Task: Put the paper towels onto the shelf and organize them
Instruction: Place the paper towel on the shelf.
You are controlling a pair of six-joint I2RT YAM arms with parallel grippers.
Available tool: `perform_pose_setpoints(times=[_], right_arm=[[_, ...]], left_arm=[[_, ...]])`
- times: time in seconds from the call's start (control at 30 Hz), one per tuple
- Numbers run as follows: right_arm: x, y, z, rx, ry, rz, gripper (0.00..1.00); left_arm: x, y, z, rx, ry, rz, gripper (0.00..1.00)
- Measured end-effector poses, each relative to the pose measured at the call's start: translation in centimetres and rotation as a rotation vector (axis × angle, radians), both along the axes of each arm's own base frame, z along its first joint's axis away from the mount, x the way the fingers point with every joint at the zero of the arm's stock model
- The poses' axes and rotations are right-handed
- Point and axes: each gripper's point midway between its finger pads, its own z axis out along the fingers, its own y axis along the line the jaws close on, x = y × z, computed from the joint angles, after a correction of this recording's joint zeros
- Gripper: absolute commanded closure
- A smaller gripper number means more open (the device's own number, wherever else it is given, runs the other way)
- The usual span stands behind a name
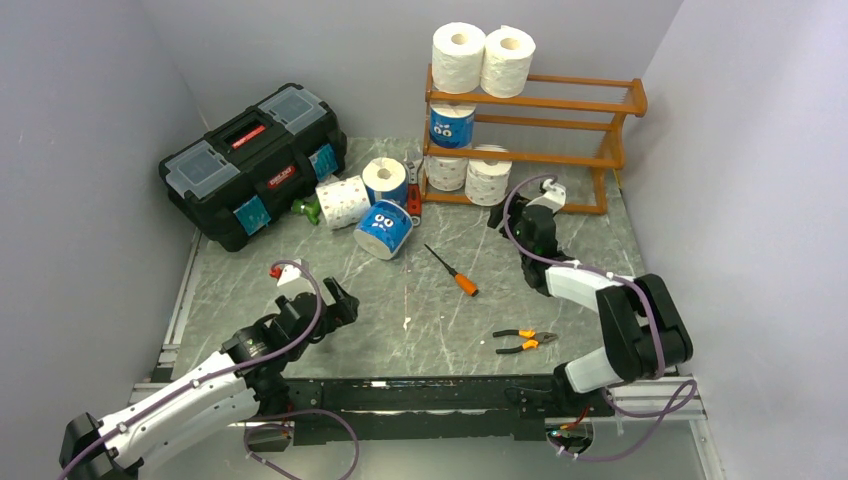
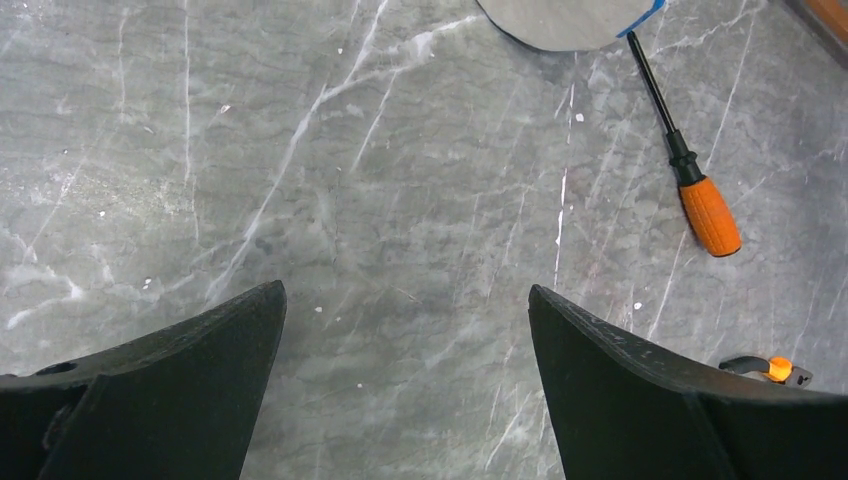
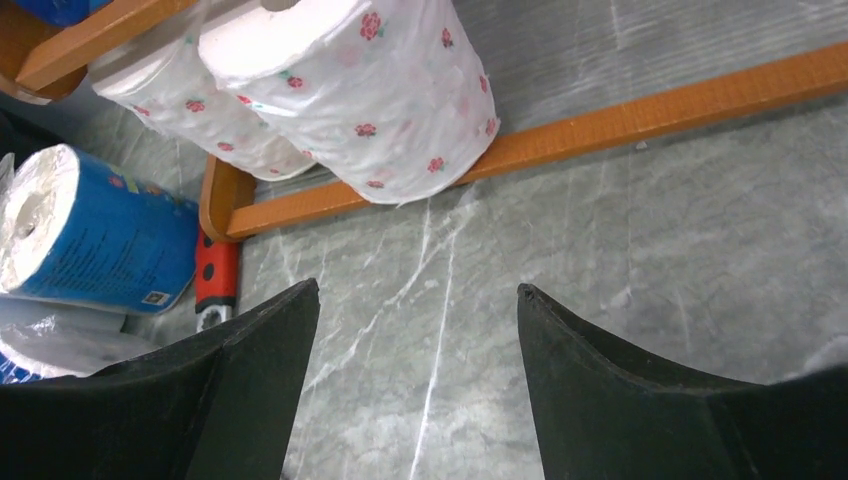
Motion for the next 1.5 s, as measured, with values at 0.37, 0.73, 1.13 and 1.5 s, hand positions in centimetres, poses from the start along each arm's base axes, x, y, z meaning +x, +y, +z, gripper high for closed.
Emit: perform_pose_setpoints(times=[0.37,0.73,1.13,1.5], right_arm=[[3.1,0.7,-1.0,0.006,0.0,0.017,0.3],[4.7,1.3,-2.3,0.022,0.033,0.04,0.55],[6.2,3.1,-3.4,0.098,0.053,0.078,0.73],[8.4,3.4,-4.0,0.183,0.041,0.041,0.75]], left_arm=[[0.0,0.1,-0.1,0.005,0.001,0.004,0.03],[-0.4,0.8,-1.0,0.046,0.033,0.015,0.03],[-0.3,1.1,-1.3,0.069,0.041,0.027,0.03],[-0.5,1.5,-1.6,0.073,0.051,0.045,0.03]])
